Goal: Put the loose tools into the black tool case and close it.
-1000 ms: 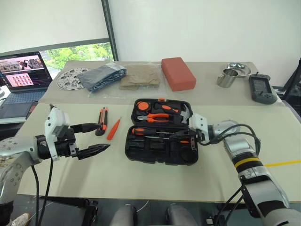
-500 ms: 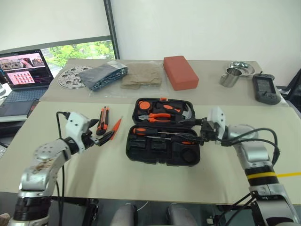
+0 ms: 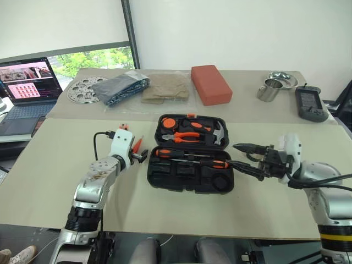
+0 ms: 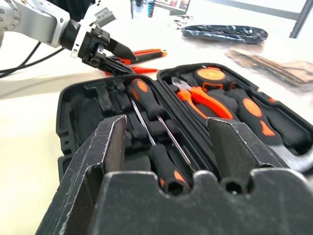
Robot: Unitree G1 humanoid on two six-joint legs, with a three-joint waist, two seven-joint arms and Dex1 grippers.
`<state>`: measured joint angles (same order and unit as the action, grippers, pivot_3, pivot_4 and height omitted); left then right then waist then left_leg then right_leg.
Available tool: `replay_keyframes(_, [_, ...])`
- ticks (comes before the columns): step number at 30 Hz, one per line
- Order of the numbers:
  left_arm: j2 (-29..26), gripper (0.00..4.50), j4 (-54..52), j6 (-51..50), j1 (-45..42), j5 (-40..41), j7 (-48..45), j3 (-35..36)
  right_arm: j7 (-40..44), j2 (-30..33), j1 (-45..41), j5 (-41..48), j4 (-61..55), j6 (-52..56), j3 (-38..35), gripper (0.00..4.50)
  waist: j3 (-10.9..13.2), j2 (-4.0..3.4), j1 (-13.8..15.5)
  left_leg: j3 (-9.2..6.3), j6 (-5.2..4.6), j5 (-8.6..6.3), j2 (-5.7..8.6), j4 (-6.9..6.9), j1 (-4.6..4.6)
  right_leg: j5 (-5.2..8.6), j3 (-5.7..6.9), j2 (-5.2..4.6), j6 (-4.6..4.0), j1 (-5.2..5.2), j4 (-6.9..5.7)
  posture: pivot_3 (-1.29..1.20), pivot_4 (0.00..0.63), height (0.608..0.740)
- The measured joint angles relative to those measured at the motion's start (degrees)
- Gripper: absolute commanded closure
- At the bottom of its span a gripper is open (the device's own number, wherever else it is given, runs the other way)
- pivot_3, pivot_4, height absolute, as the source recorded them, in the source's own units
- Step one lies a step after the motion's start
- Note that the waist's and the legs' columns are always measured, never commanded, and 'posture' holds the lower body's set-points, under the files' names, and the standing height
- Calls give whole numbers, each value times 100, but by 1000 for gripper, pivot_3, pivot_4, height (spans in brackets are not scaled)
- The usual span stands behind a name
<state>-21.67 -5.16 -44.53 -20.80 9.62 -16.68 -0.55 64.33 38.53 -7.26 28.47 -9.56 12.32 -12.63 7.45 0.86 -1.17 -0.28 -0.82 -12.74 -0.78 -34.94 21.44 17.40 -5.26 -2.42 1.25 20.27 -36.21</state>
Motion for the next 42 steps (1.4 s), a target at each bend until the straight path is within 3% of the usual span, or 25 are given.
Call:
replay_keyframes(5, [75, 0, 280, -149, -196, -50, -30, -90, 334, 12, 377, 536, 3, -216, -512, 1431, 0, 0, 32, 3, 1, 0, 4, -2, -4, 0, 4, 2, 1, -9, 4, 0, 150, 740])
replay_keyframes(9, [132, 0, 290, -222, -232, -51, -28, -91, 125, 17, 436, 819, -12, 64, -673, 477, -1, -1, 32, 4, 3, 2, 4, -4, -4, 0, 0, 0, 1, -9, 2, 0, 150, 740])
replay_keyframes(10, [144, 0, 290, -236, -238, -51, -26, -91, 107, 18, 459, 846, -31, 79, -700, 60, -1, -1, 34, 4, 3, 2, 4, -3, -4, 0, 0, 1, 1, -9, 2, 0, 150, 740])
replay_keyframes(31, [422, 0, 94, -959, -316, -40, 119, 74, 207, 43, 1795, 1082, -875, -258, -1414, 60, 1, 4, 42, 9, 5, 3, 7, -11, -3, 4, -3, 1, 10, -12, 5, 0, 150, 740])
replay_keyframes(32, [447, 508, 93, -971, -316, -40, 162, 100, 237, 37, 1838, 1111, -876, -315, -1467, 0, 1, 3, 43, 9, 5, 3, 8, -11, -3, 4, -3, 1, 10, -13, 5, 0, 150, 740])
replay_keyframes(42, [607, 3963, 94, -911, -235, -39, 385, 475, 344, -39, 2141, 1264, -877, -449, -1602, 0, 1, 3, 40, 13, 6, 3, 8, -11, -2, 3, -7, 0, 12, -12, 6, 0, 150, 740])
